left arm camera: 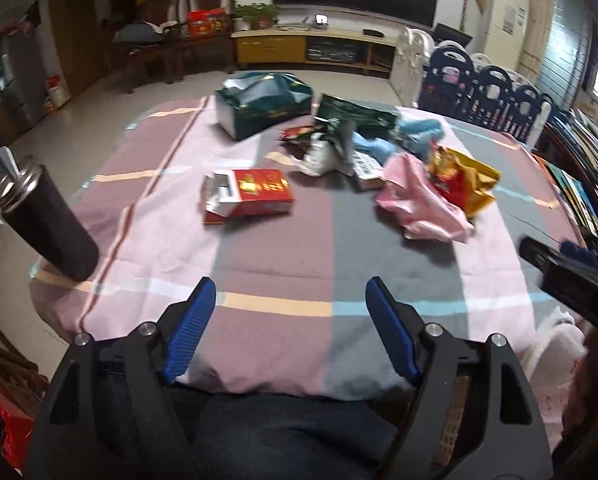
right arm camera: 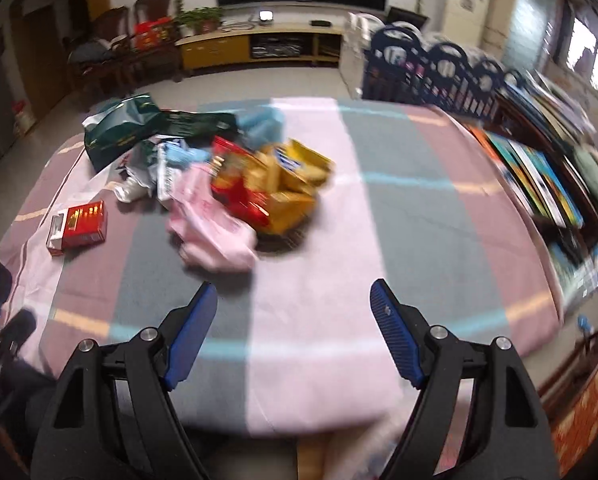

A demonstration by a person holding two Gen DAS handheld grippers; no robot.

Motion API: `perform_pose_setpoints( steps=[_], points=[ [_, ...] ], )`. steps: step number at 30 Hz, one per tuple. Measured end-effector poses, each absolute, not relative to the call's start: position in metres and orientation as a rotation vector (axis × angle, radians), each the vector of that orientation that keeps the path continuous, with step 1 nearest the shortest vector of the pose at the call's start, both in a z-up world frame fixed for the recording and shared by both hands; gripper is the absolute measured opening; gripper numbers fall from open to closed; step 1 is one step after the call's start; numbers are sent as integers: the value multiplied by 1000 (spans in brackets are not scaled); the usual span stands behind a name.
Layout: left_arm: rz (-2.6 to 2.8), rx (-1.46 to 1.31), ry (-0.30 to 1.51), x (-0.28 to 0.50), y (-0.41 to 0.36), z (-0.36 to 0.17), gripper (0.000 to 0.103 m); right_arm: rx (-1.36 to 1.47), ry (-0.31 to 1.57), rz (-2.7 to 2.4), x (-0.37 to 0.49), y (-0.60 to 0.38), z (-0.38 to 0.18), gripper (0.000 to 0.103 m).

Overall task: Collect trash
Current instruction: 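Reach the right gripper to the pink plastic bag while the left gripper reaches toward the red cigarette box, then grasp the red cigarette box with the left gripper while the right gripper grasps the pink bag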

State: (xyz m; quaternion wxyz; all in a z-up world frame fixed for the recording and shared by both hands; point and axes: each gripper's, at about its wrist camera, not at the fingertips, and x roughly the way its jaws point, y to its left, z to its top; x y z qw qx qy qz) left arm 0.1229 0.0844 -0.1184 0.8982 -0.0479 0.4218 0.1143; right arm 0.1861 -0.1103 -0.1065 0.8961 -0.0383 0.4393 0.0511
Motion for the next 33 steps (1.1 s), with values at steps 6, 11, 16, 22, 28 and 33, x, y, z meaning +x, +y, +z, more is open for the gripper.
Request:
perform_pose_setpoints(
  steps=[6,11,16,22,28,33],
  points=[
    [275,-96,865,125,103,-118,78,-235,915,98,246,-48,-135,76],
    [286,-132,884,129,116,-125,78,-245,992,136,256,-32,-162,28],
    [295,-144,907,132,120,-134,78,-206,1008,219,237,-30,-157,15],
    [291,-153,921,134,124,-141,79,-138,1045,333,207,-29,-146,15],
    [334,-285,945,157,171,-141,85,-75,1029,327,189,-45,-136,57],
    [303,-363,933,218,203,-146,88,-39,1039,317,184,-58,-135,57]
  ],
)
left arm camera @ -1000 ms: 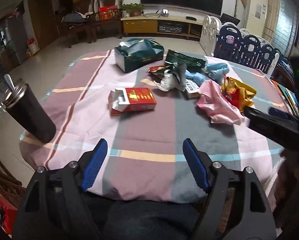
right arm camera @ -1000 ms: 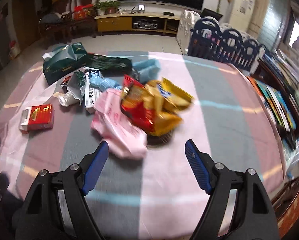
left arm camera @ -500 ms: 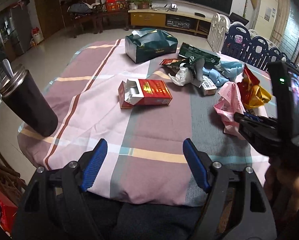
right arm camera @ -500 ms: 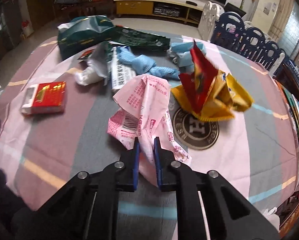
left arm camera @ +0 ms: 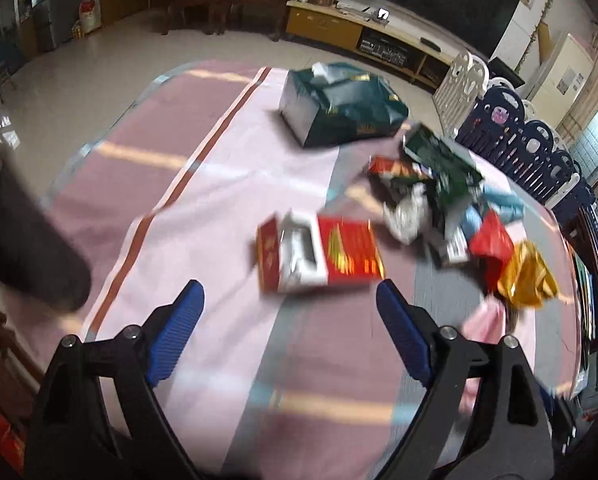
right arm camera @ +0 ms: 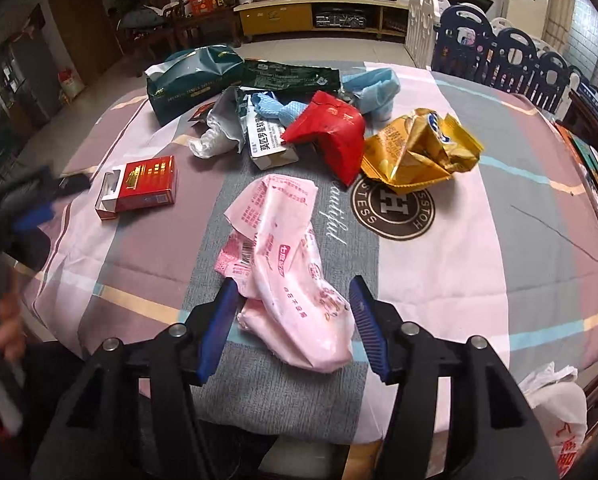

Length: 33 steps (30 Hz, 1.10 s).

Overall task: Collect trash
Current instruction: 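Grasp the red cigarette box with the left gripper while the right gripper grasps the pink bag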

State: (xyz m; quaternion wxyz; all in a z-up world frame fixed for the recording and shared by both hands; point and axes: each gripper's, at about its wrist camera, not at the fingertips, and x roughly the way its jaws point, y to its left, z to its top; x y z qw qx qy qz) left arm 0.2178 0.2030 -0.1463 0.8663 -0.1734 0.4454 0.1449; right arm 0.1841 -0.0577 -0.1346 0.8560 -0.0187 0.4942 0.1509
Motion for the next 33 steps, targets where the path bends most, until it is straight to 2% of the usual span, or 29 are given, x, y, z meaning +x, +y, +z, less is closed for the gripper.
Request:
perform_pose_setpoints(
  steps=[5,6,7,8,11,14,15,19,21,22,27,32,33],
  points=[
    [237,-330,952,258,215,-171,86,-7,1053,299,187,-68,-137,58],
    [255,-325,957,257,218,-175,78,-8,1053,295,188,-68,-138,58],
    [274,-326,965,255,223,-178,62,-10,1055,291,189,-67,-139,58],
    [300,-339,978,253,228,-182,55,-9,1058,289,192,-66,-141,58],
    [294,-363,1013,253,234,-191,48,-13,1065,289,198,-59,-148,58],
    [282,-314,1018,254,229,-193,26,-51,1049,260,204,-51,-151,59],
    [274,-297,1022,255,227,-194,14,-74,1045,239,206,-48,-152,59],
    [288,-289,1017,250,226,-195,8,-89,1054,223,210,-46,-153,64],
    [302,-294,991,243,227,-190,4,-78,1036,220,208,-49,-149,73],
    [310,-291,978,241,226,-187,4,-77,1021,212,208,-51,-146,78],
    [302,-256,913,230,214,-173,4,-94,1022,212,218,-49,-149,83],
    [279,-218,842,222,201,-155,4,-120,1091,245,225,-34,-169,82],
    [278,-214,837,221,200,-151,4,-107,1090,260,223,-33,-170,68]
  ],
)
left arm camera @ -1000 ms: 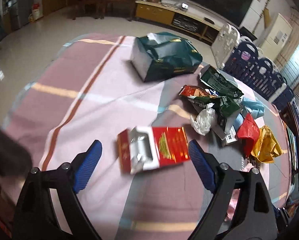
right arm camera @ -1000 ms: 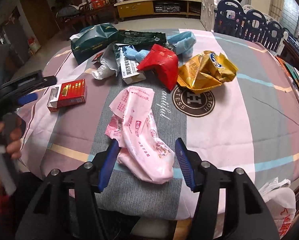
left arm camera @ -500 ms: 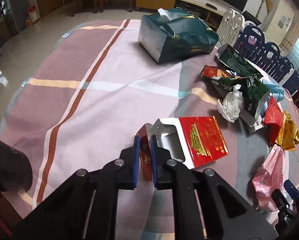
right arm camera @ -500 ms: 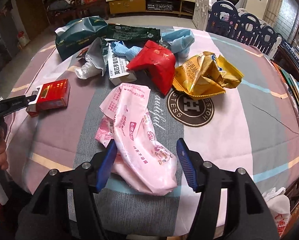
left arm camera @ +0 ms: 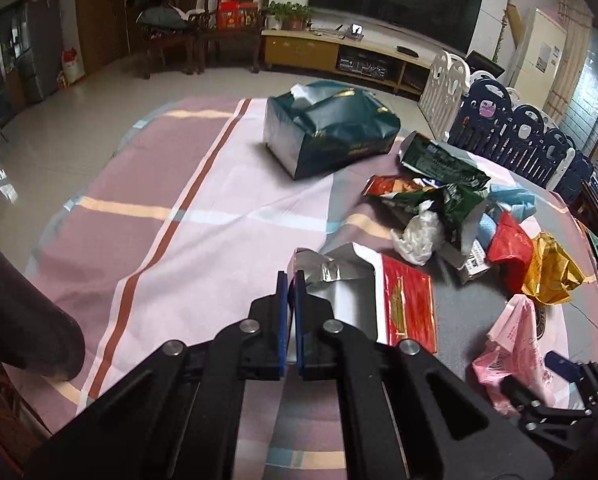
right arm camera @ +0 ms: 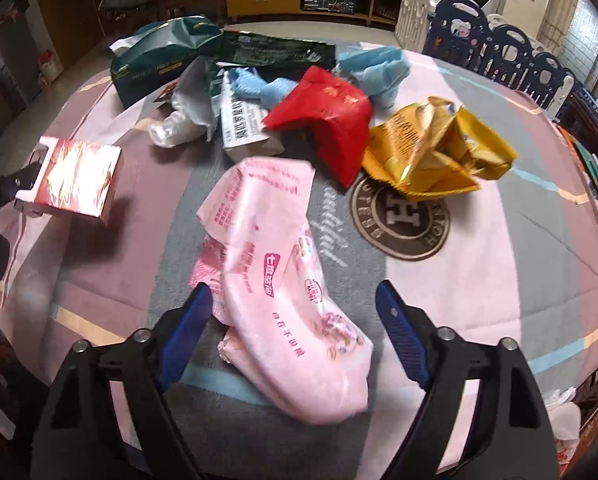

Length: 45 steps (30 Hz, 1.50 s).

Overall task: Collect trash
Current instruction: 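Carry the pink bag and red box over the white bin and open both grippers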

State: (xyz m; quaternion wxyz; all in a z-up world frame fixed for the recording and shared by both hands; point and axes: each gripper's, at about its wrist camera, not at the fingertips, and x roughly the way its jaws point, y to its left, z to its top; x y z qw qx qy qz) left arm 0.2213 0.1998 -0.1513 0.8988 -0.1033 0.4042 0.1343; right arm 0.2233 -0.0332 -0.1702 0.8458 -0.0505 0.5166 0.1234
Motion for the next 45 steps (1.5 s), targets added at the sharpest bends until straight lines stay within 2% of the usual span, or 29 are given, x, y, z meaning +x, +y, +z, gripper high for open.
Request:
perform_pose_setpoints(
  steps=[3,7,16,27,34,39,40,44,45],
  points=[
    [263,-221,806,213,194,-138,4,-147,1054,269,212,-27,-161,34],
    [242,-217,761,193,179,-119,4,-139,1020,261,198,-35,-144,25],
    [175,-170,750,144,124,-99,4,-103,917,178,157,-86,-90,25],
    [40,-119,723,108,66,-77,4,-86,868,65,108,-166,-54,25],
    [-85,-104,725,92,23,-64,4,-106,918,-41,58,-232,-63,25],
    [-213,-82,749,81,-19,-62,4,-67,1034,-94,30,-273,-97,25],
    [-239,-64,754,78,-31,-61,4,-61,1056,-98,26,-277,-104,26],
    [-329,-20,778,68,-67,-65,4,-38,1112,-116,17,-293,-119,45],
    [-351,-12,789,66,-76,-68,4,-10,1092,-130,16,-301,-114,55]
  ],
)
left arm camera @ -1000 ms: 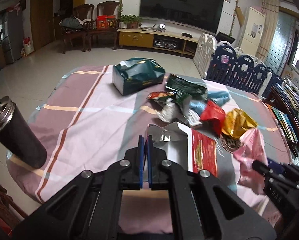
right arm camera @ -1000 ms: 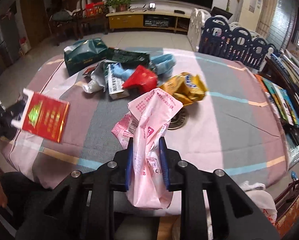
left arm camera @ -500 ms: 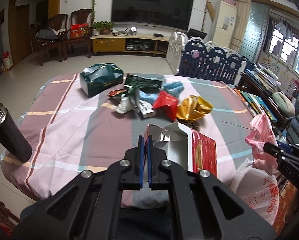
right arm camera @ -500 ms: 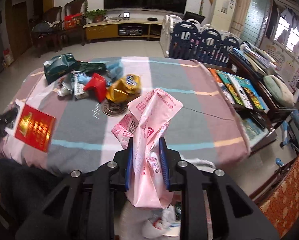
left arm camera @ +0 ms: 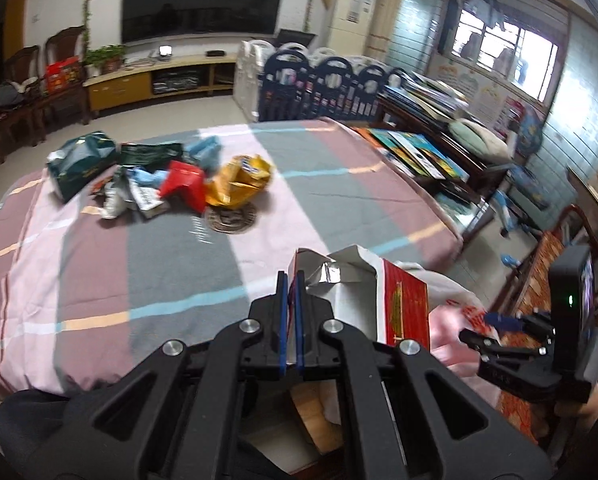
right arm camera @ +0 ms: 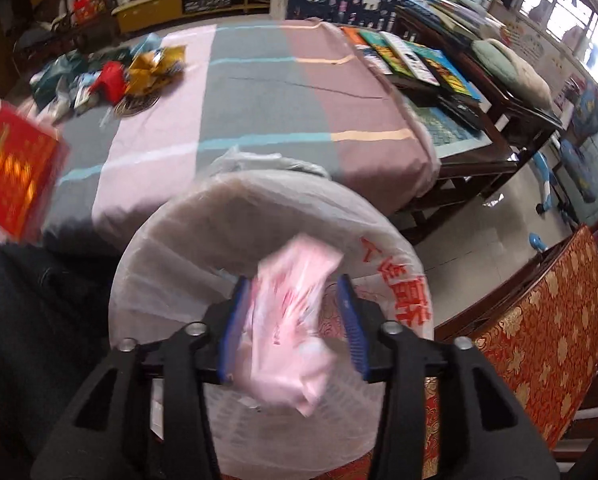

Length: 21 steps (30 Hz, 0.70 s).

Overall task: Collect trash
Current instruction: 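Carry the pink bag and red box over the white bin and open both grippers, then move both empty grippers from the bin back over the table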

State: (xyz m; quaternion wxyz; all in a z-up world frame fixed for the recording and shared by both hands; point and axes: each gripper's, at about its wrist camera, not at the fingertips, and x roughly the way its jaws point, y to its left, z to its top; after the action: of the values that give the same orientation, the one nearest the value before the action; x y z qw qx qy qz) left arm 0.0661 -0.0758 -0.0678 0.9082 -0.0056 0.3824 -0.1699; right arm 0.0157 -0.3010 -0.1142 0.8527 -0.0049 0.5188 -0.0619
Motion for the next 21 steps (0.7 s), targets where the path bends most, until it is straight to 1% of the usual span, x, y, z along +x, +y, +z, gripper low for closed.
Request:
perform_pose_setpoints(
  steps=[1,3,9,11,12,13,15,18,21],
  points=[
    [-371,2,800,65,-84,-71,4,26,1066,-146,14,-310,-107,65],
    [-425,32,825,62,-103,-78,4,109,1017,-172,12,-329,-91,69],
    [-628,110,918,52,-161,-111,4,230,950,-249,7,-372,-69,70],
    [-670,142,944,50,-173,-119,15,241,945,-261,5,-377,-68,70],
    [-679,146,951,49,-175,-122,35,244,946,-264,5,-378,-69,70],
    [-678,144,950,49,-176,-124,46,246,948,-263,5,-379,-70,70],
    [-663,137,946,51,-172,-125,49,245,958,-259,7,-377,-74,70],
    [-614,98,941,60,-154,-124,59,239,974,-241,12,-367,-79,70],
    [-557,49,950,72,-134,-124,60,213,988,-217,19,-353,-83,70]
  ],
)
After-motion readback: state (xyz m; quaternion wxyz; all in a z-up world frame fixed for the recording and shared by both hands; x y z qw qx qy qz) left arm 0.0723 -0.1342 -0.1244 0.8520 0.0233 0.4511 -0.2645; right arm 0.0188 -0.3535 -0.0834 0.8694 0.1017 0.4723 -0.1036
